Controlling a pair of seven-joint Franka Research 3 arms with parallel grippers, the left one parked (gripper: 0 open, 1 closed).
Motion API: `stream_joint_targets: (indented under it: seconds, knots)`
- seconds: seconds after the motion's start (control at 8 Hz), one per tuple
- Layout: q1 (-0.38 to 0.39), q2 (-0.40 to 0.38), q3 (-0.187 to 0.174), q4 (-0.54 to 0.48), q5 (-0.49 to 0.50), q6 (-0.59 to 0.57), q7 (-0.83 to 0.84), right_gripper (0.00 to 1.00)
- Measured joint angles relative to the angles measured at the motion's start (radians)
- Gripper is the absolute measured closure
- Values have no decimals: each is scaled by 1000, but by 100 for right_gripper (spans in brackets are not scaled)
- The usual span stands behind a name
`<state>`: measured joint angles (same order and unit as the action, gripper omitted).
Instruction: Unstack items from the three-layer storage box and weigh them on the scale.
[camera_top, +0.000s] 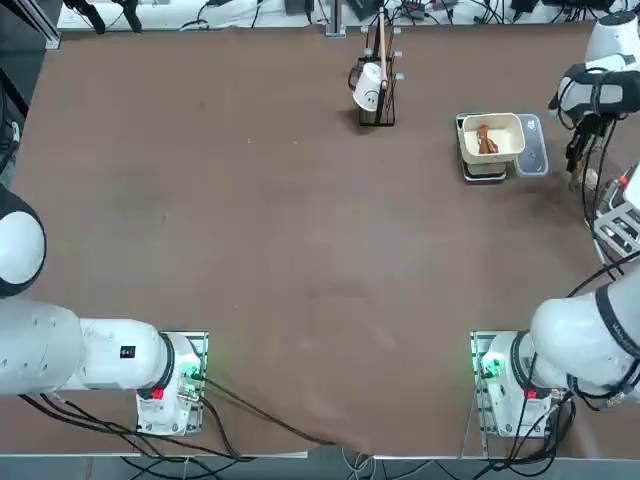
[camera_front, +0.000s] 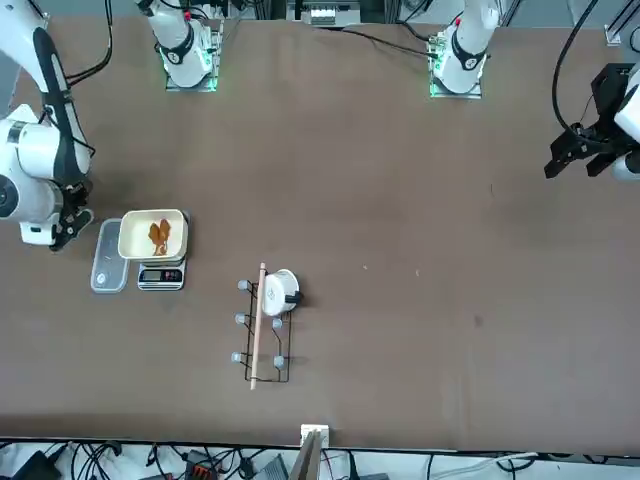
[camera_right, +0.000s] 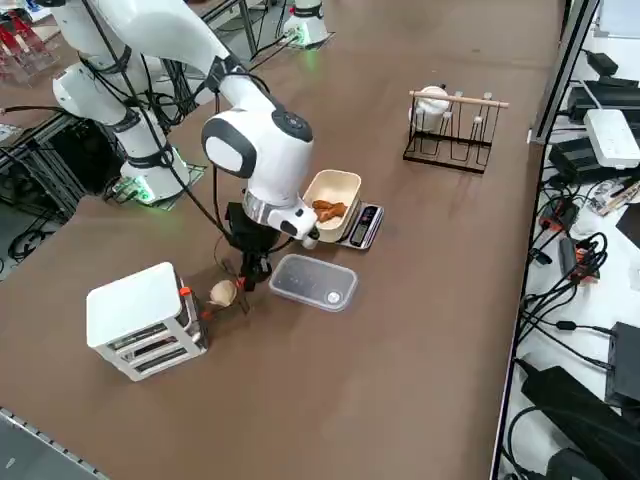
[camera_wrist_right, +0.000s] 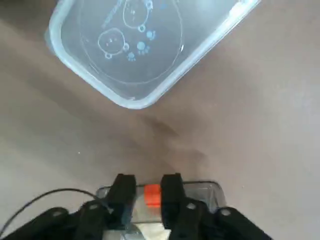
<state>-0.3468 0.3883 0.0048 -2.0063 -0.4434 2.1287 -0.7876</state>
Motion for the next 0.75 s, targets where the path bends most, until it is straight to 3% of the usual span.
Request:
stream_joint_targets:
  seconds: [0.38,0.5,0.75]
  knots:
    - [9,-33,17,107,68,-203,-13,4]
    - [9,-55,20,127,70,-247,-30,6]
    - [-15,-74,6,108,63,-252,-53,24]
